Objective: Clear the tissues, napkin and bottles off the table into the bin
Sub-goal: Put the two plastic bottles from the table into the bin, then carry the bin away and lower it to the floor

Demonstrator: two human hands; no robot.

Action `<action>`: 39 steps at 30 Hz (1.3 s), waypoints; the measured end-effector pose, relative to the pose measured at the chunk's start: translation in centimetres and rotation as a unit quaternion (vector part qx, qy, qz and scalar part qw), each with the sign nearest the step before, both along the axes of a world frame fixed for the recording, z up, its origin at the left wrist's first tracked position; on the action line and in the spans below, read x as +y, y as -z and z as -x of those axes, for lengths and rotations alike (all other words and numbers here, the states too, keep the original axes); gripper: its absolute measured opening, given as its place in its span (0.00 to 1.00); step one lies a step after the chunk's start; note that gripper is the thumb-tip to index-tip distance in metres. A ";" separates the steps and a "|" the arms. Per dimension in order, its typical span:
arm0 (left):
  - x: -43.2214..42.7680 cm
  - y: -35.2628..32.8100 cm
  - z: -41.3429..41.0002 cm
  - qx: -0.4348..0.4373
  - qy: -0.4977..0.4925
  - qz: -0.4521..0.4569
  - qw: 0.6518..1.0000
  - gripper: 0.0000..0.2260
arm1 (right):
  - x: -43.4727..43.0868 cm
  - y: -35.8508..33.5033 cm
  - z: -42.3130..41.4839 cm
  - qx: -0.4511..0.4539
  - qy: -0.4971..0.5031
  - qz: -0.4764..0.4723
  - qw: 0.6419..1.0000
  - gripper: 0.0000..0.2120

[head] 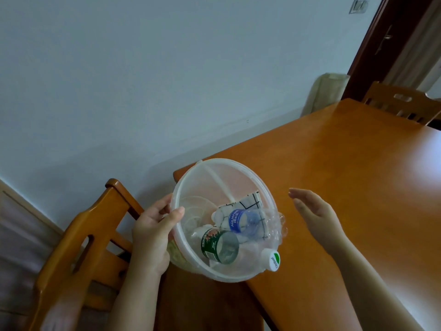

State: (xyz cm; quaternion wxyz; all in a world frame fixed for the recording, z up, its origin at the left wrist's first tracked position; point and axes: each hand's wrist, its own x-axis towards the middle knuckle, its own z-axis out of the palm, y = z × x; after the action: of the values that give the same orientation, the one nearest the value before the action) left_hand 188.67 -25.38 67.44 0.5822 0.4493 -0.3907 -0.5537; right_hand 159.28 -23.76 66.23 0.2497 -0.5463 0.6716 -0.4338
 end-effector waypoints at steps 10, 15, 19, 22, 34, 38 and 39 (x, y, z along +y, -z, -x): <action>3.1 3.4 0.3 0.041 0.132 -0.048 0.989 0.13 | 7.1 1.3 0.6 -0.089 -0.015 -0.119 0.989 0.13; 4.9 4.7 2.3 0.051 0.179 -0.078 0.979 0.20 | 11.5 1.4 2.1 -0.184 0.011 -0.107 0.977 0.13; 6.9 4.7 4.1 0.043 0.215 -0.097 0.971 0.20 | 15.0 1.1 3.6 -0.217 0.043 -0.094 0.971 0.13; 8.4 4.1 5.4 0.005 0.243 -0.086 0.966 0.19 | 17.9 0.7 4.6 -0.242 0.064 -0.077 0.965 0.13; 22.0 1.7 16.1 -0.101 0.344 -0.051 0.932 0.16 | 38.3 -0.8 11.7 -0.242 0.209 -0.034 0.947 0.12; 27.5 1.6 20.3 -0.111 0.373 -0.051 0.920 0.22 | 46.1 -0.9 13.7 -0.239 0.252 -0.003 0.938 0.15; 28.8 1.6 21.3 -0.115 0.381 -0.052 0.916 0.22 | 48.0 -0.8 14.1 -0.239 0.265 0.005 0.934 0.15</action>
State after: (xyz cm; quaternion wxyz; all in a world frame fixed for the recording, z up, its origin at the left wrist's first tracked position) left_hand 167.35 3.40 65.80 0.2540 0.3565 -0.5672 -0.6976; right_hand 145.20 24.28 67.03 0.2764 -0.2301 0.7099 -0.6056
